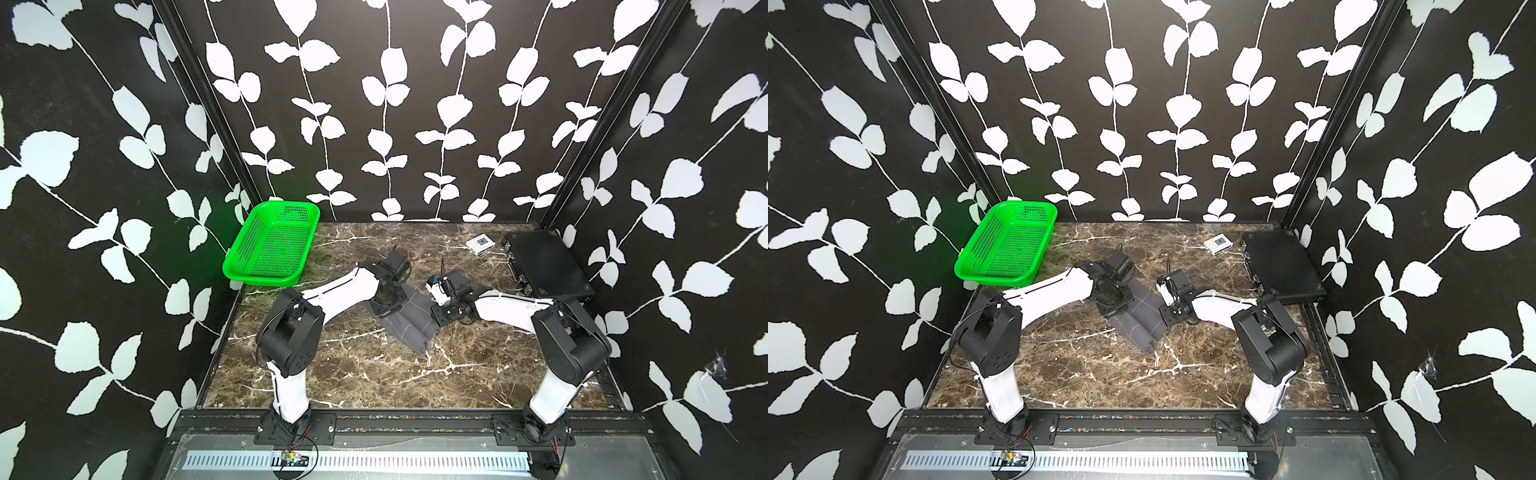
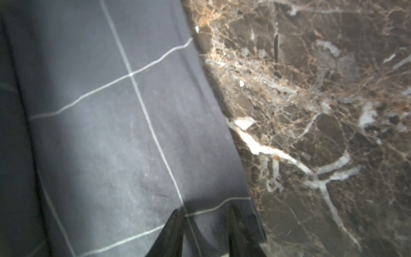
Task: Roll up the pillowcase
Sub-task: Roll the pillowcase at the center of the board.
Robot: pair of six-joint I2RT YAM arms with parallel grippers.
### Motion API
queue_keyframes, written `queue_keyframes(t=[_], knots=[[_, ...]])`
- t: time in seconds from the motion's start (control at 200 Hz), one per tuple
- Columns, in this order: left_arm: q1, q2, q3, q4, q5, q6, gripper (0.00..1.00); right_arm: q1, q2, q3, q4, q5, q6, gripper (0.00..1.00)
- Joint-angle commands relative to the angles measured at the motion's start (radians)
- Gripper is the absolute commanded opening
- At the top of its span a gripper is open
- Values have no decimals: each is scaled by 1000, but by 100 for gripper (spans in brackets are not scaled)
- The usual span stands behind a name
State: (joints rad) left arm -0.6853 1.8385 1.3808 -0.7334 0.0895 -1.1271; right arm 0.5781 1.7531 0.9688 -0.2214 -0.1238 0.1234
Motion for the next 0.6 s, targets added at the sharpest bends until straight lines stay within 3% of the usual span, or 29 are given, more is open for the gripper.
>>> queue_keyframes(t=[0.0,0.265,0.595], knots=[[18,3,30,-51,-18,37,0,6,-29,-29,-13,-3,-10,34],[36,15,50,-126,-78,47,0,5,-27,-37,-15,-7,-22,33],[47,119,181,-182,-114,46,0,4,-45,-68,-9,-7,-18,33]])
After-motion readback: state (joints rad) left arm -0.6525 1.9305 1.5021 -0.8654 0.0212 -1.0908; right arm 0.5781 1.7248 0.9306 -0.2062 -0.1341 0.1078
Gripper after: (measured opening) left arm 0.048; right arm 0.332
